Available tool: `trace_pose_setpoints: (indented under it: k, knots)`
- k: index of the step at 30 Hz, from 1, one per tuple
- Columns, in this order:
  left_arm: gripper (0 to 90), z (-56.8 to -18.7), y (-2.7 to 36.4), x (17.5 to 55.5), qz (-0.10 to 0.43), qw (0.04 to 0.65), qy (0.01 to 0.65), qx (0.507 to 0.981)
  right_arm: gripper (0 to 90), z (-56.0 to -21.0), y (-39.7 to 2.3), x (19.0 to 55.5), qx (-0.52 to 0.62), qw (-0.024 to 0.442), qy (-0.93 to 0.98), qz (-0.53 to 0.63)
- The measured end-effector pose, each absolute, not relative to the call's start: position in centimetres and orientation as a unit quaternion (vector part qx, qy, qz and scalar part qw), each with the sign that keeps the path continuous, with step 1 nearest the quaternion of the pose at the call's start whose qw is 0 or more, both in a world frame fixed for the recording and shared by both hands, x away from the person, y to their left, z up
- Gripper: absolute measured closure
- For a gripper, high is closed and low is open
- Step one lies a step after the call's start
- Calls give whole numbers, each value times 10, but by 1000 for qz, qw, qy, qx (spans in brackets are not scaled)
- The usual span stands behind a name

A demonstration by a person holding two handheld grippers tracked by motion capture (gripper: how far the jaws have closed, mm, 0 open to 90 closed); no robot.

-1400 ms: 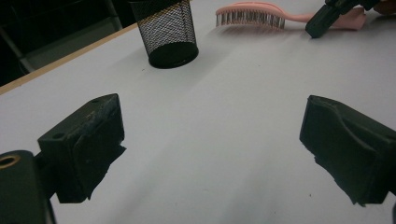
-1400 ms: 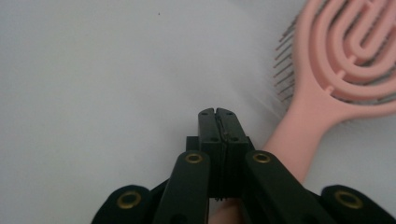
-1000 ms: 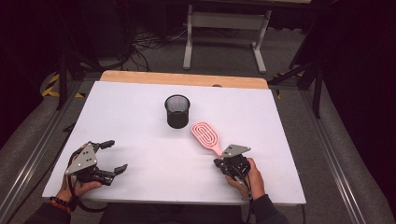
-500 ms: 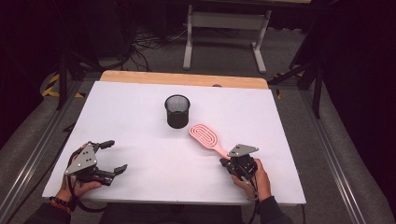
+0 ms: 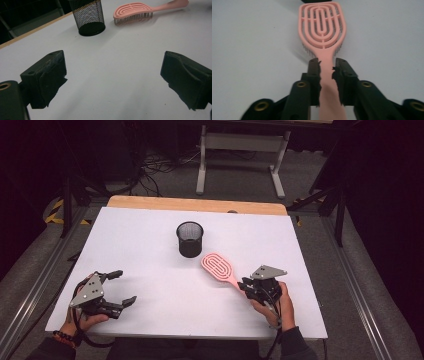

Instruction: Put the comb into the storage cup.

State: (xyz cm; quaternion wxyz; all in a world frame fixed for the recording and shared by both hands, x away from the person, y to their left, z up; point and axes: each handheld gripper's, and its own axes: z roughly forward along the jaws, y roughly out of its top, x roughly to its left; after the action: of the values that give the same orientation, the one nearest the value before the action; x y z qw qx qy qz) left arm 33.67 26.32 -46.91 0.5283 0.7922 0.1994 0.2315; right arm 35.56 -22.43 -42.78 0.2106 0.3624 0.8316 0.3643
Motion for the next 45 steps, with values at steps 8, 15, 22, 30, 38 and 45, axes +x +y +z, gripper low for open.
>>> trace_pose_setpoints:
  k: [8,15,22,30,38,45]
  knots:
    - [72,-469,264,337,229,530,200,792,306,-426,-212,383,385,174,852,310]
    - [71,-469,264,337,228,530,199,792,186,-437,-191,405,382,139,880,247]
    - [72,-470,264,337,226,529,198,794,241,-439,-187,415,387,127,887,217]
    - [71,-471,263,338,223,525,197,797,539,-444,-184,420,373,113,897,207]
    - [71,-472,262,338,220,525,198,798,688,-445,-186,416,360,118,898,224]
    - [72,-472,262,339,221,525,198,798,690,-440,-192,411,358,127,888,259]
